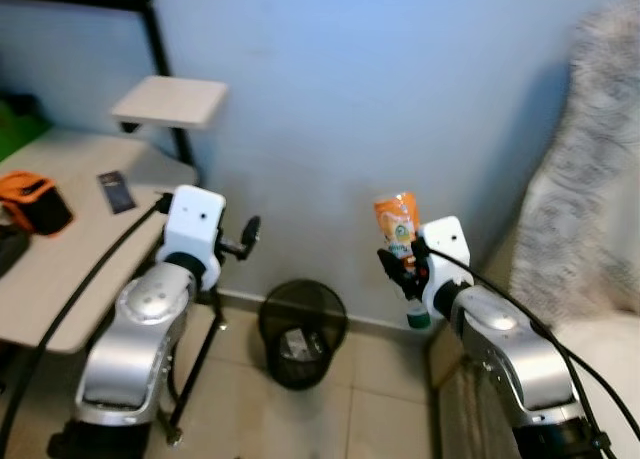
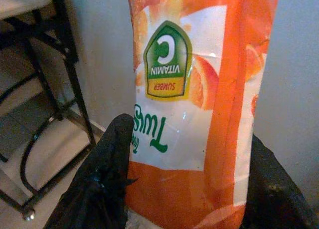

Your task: Clean up the room

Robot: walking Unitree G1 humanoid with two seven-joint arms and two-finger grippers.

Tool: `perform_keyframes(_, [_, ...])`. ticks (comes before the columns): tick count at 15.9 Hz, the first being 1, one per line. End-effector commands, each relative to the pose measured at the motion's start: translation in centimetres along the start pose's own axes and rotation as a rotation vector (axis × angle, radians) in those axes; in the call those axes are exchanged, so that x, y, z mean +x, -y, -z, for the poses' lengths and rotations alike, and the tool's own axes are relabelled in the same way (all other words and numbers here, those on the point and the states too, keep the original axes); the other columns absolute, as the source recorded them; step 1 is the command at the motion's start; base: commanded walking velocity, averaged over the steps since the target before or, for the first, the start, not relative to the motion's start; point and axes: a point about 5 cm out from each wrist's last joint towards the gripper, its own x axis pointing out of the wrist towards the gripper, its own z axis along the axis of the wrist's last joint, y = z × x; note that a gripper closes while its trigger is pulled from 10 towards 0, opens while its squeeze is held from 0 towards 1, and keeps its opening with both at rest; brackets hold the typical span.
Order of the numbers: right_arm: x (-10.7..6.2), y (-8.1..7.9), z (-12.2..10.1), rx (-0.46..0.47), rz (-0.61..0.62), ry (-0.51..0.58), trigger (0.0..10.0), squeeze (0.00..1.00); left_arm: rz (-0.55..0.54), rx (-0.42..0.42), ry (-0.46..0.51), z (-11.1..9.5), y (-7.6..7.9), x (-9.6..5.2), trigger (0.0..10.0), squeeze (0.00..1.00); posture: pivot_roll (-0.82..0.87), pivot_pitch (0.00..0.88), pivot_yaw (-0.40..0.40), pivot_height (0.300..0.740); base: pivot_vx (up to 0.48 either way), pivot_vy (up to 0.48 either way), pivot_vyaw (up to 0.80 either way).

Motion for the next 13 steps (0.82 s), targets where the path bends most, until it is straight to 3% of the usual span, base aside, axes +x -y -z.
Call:
perform_keyframes(1, [0.02, -0.27, -0.45, -0.001, -0.011, 0.023, 10.0, 0.0, 0.002, 0.003, 0.006, -0.22, -0.04, -0.02, 10.0, 0.0, -0.1, 0.0, -0.043, 0.74, 0.296, 0.0, 0.0])
perform_keyframes(13, [0.0, -0.38, -0.26, -0.019, -0.013, 0.02, 10.0, 0.0, 0.016, 0.013, 0.003, -0.11, 0.08, 0.02, 10.0, 0.0, -0.1, 0.0, -0.042, 0.74, 0.298, 0.0, 0.0])
